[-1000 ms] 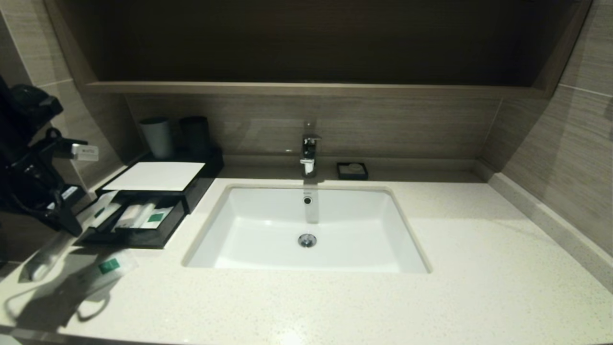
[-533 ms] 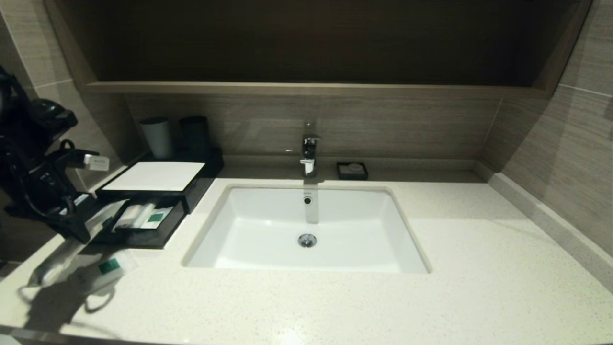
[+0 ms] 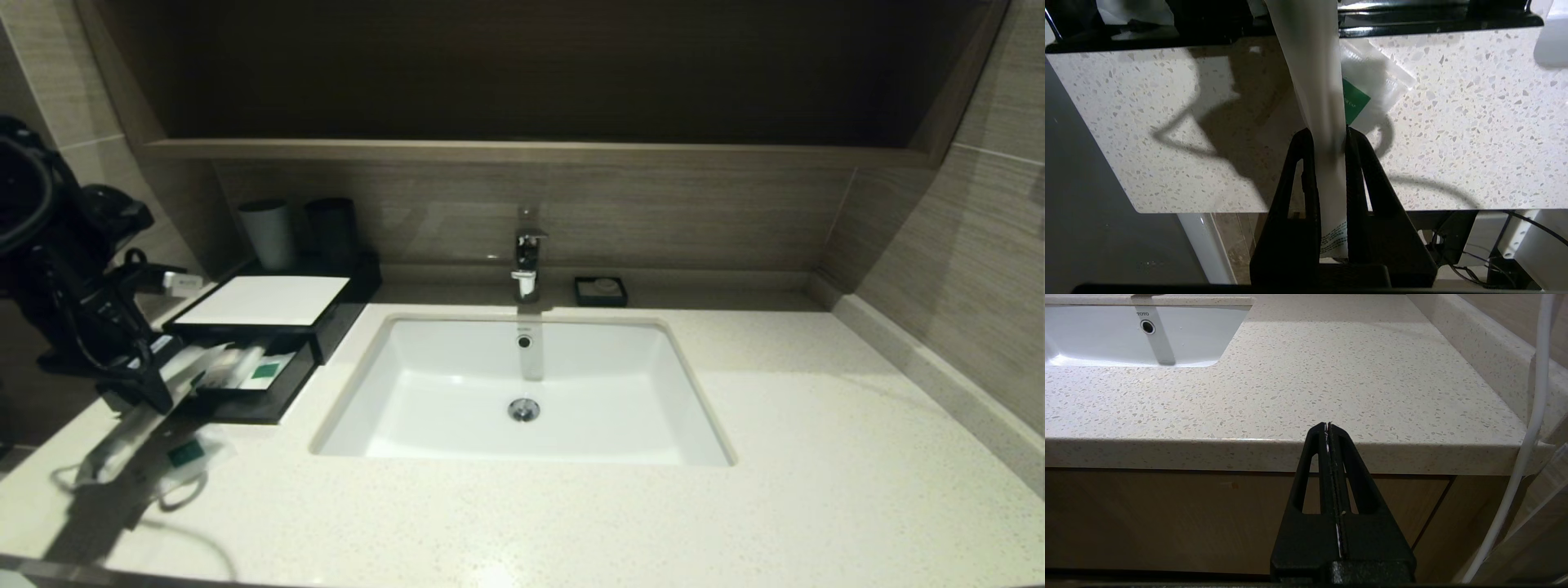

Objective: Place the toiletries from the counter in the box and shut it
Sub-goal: Place the bathroom toiletry into the drawer

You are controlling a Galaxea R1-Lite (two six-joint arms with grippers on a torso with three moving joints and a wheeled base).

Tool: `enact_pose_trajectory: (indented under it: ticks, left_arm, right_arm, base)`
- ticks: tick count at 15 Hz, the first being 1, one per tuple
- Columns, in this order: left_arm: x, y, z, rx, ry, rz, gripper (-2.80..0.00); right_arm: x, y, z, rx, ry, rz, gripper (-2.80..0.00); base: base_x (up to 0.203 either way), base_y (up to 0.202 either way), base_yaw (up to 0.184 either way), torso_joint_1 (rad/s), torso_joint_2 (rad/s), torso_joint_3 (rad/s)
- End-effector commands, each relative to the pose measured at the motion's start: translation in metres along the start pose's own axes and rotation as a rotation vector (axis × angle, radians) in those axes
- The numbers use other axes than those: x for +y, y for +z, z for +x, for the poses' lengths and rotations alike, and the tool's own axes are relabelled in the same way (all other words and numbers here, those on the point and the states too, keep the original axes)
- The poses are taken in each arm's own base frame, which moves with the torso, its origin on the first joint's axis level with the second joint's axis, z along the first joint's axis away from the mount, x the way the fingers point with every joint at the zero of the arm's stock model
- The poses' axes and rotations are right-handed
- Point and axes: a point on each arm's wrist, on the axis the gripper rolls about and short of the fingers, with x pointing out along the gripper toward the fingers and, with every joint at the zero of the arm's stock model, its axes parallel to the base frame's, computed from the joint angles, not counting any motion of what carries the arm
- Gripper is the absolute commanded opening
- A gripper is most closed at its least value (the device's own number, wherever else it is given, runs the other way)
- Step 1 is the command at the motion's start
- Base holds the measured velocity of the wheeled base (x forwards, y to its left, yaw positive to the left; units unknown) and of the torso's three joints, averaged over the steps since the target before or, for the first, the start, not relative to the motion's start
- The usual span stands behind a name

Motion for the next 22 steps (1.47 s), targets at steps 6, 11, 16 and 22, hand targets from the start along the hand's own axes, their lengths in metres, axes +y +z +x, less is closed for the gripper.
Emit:
enact_pose_trajectory:
  ticks: [6, 11, 16, 22]
  left_arm:
    - [0.003, 0.009, 0.010, -0.019, 0.005, 0.001, -2.80]
    - [0.004, 0.015, 0.017, -0.030, 0.008, 0.006, -2.80]
    - [0.006, 0.020, 0.021, -0.052, 0.018, 0.006, -2.80]
    - [0.008, 0.025, 0.022, -0.096, 0.031, -0.005, -2.80]
  right_arm:
    - [0.000, 0.000, 0.000, 0.000, 0.000, 0.000, -2.80]
    - [0.000, 0.000, 0.000, 0.000, 0.000, 0.000, -2.80]
    - [0.000, 0.000, 0.000, 0.000, 0.000, 0.000, -2.80]
    - [0.000, 0.000, 0.000, 0.000, 0.000, 0.000, -2.80]
  base:
    - [0.000, 0.000, 0.000, 0.000, 0.00, 0.000]
    - [0.000, 0.000, 0.000, 0.000, 0.00, 0.000]
    - [0.000, 0.000, 0.000, 0.000, 0.00, 0.000]
    - [0.000, 0.000, 0.000, 0.000, 0.00, 0.000]
